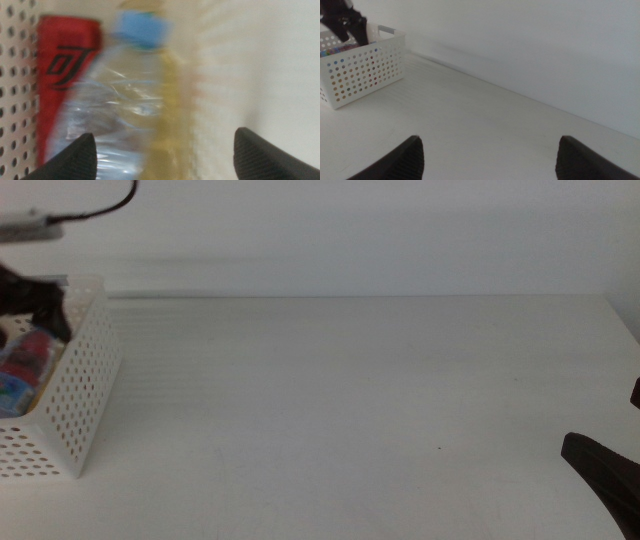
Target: Use arms to grab the bottles and put them into the dustbin to the left of the table.
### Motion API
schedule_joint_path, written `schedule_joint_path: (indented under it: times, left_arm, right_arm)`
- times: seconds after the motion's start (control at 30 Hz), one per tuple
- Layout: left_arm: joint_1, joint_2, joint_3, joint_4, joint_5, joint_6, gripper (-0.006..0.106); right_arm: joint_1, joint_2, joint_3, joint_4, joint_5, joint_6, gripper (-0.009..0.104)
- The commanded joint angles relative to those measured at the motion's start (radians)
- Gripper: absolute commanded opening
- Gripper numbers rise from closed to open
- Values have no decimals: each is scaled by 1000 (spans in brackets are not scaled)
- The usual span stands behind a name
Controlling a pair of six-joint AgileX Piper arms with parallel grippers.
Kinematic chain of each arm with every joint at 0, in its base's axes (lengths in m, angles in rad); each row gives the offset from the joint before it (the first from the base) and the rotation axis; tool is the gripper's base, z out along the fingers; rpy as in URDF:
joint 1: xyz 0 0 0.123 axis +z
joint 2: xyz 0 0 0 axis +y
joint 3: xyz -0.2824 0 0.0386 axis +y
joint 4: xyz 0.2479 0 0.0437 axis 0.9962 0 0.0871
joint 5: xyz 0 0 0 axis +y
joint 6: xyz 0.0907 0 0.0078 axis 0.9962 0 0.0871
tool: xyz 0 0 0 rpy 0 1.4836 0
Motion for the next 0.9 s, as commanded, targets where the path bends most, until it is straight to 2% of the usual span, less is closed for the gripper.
schedule_joint_path:
  times: [0.0, 0.53, 0.67, 0.87]
  left_arm:
    - [-53, -111, -30, -21, -24, -39, 90]
    - [-352, -409, -26, -103, -120, -43, 90]
    - [-498, -514, 81, -72, -275, -86, 90]
    - [-704, -671, 347, 42, -595, -240, 90]
  right_arm:
    - [-9, 3, -27, 0, -75, -16, 77]
    - [-9, 3, -27, 0, -75, -16, 77]
    - [-9, 3, -27, 0, -75, -16, 77]
    - [-9, 3, -27, 0, -75, -16, 77]
